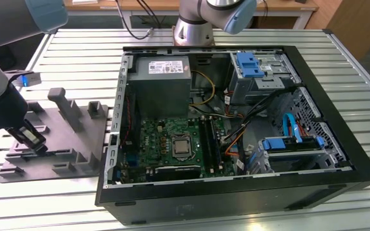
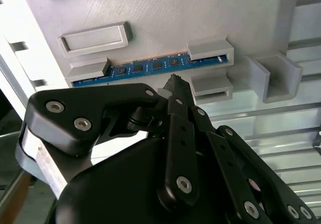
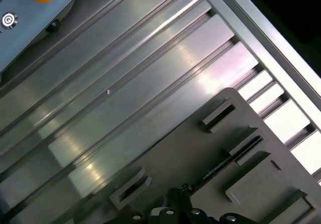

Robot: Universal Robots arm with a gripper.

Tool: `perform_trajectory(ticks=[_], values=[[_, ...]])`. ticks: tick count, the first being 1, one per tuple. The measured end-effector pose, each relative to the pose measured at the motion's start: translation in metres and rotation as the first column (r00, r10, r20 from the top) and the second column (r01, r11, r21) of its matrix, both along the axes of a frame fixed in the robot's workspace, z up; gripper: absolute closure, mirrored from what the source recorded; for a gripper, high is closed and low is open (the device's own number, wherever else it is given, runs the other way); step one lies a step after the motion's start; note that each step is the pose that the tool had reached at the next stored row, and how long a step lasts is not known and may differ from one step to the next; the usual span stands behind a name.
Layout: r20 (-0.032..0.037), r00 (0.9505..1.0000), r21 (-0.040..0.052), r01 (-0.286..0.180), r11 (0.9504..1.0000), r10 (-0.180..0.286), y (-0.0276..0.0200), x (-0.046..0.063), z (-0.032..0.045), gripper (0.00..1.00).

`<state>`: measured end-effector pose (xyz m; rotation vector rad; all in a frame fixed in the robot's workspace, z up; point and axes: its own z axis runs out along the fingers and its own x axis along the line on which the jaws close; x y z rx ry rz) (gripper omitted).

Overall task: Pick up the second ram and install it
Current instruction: 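Pick up the second ram and move it above second insertion slot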

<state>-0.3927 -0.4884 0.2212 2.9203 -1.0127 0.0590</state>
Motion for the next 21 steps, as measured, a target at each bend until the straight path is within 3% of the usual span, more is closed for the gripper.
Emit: perform_trajectory(ticks=[6, 8, 10, 15, 16, 20, 21], values=[[0.0, 0.9964, 0.0002, -0.085, 0.9964, 0.085, 0.0, 0.0, -0.0001, 0.9], [0.0004, 0.9962, 0.0043, -0.087, 0.9962, 0.087, 0.0, -0.0002, -0.0005, 0.9], [0.0007, 0.9971, 0.0058, -0.076, 0.9971, 0.076, 0.0001, -0.0001, -0.001, 0.9], [0.0003, 1.0, 0.0066, 0.009, 0.9999, -0.009, 0.0, -0.0001, -0.0027, 0.9], [0.0001, 0.9998, 0.0092, 0.022, 0.9997, -0.022, -0.0001, -0.0001, -0.0027, 0.9], [-0.0007, 0.9984, 0.037, 0.057, 0.9977, -0.057, 0.0, -0.0003, -0.003, 0.9], [-0.0009, 0.9976, 0.0404, 0.069, 0.9968, -0.069, 0.0, -0.0003, -0.0031, 0.9]])
